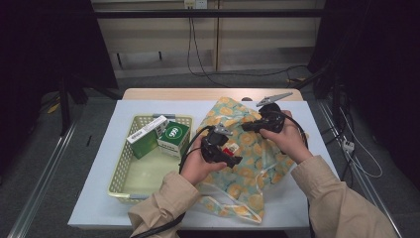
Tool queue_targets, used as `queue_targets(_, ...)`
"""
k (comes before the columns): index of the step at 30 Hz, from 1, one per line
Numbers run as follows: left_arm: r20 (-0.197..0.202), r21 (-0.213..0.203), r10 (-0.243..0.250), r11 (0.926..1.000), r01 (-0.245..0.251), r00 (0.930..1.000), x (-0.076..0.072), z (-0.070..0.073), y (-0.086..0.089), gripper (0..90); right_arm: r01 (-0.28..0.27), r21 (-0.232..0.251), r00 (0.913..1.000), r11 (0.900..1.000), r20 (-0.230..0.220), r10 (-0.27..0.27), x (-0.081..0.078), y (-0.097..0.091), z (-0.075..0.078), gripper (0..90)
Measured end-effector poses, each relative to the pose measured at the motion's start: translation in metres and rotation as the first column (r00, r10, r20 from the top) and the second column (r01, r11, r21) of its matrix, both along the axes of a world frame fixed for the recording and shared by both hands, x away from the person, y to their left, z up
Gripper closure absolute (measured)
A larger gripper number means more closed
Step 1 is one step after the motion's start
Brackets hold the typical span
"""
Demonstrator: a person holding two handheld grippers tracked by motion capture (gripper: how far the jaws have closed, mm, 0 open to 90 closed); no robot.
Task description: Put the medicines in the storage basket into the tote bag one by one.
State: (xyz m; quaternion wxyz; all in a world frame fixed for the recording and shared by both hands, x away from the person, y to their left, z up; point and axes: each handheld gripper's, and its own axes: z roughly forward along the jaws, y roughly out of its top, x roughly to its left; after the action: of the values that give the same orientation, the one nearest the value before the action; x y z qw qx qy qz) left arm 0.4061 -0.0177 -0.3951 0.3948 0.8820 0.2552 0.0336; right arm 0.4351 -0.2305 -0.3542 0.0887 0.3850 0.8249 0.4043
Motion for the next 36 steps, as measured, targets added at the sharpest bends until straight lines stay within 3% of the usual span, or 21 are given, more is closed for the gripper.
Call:
queue_targets(3,0.014,0.011,0.021,0.9997,-0.021,0.9997,0.005,-0.001,0.002,20.3,0.003,-0.001,1.0000,1.0000,0.004,-0.003,-0.001,-0.002,0.002,90.0)
queue_targets(5,0.009,-0.008,0.040,0.9992,-0.040,0.9992,0.008,-0.001,0.004,20.4,0.003,-0.002,1.0000,1.0000,0.005,-0.003,-0.002,-0.004,0.003,90.0)
queue_targets(6,0.024,0.006,0.067,0.9977,-0.067,0.9975,0.008,-0.001,0.004,20.4,0.001,-0.004,1.0000,1.0000,0.006,-0.001,-0.002,-0.005,0.004,90.0)
queue_targets(7,0.007,-0.017,0.054,0.9984,-0.054,0.9985,0.010,-0.001,0.005,20.4,0.003,-0.004,1.0000,1.0000,0.006,-0.003,-0.003,-0.005,0.004,90.0)
queue_targets(8,0.014,-0.019,0.061,0.9980,-0.060,0.9981,0.011,-0.001,0.006,20.3,0.002,-0.006,1.0000,1.0000,0.006,-0.002,-0.003,-0.006,0.005,90.0)
queue_targets(20,0.057,-0.020,0.102,0.9947,-0.101,0.9931,0.022,0.003,0.004,20.4,0.010,-0.013,0.9999,0.9999,0.008,-0.010,-0.006,-0.011,0.008,90.0)
queue_targets(31,0.043,-0.039,0.100,0.9944,-0.098,0.9941,0.024,-0.002,-0.004,20.3,0.011,-0.011,0.9999,0.9999,0.003,-0.011,-0.005,-0.012,0.007,90.0)
queue_targets(34,0.041,-0.029,0.095,0.9952,-0.094,0.9947,0.025,-0.004,-0.005,20.3,0.010,-0.014,0.9999,0.9999,0.003,-0.010,-0.004,-0.012,0.005,90.0)
queue_targets(35,0.055,-0.015,0.116,0.9932,-0.116,0.9917,0.024,-0.004,-0.007,20.3,0.013,-0.015,0.9999,0.9998,0.004,-0.013,-0.004,-0.012,0.004,90.0)
queue_targets(36,0.038,-0.029,0.098,0.9949,-0.096,0.9945,0.026,-0.005,-0.006,20.3,0.016,-0.014,0.9999,0.9998,-0.001,-0.016,-0.002,-0.012,0.002,90.0)
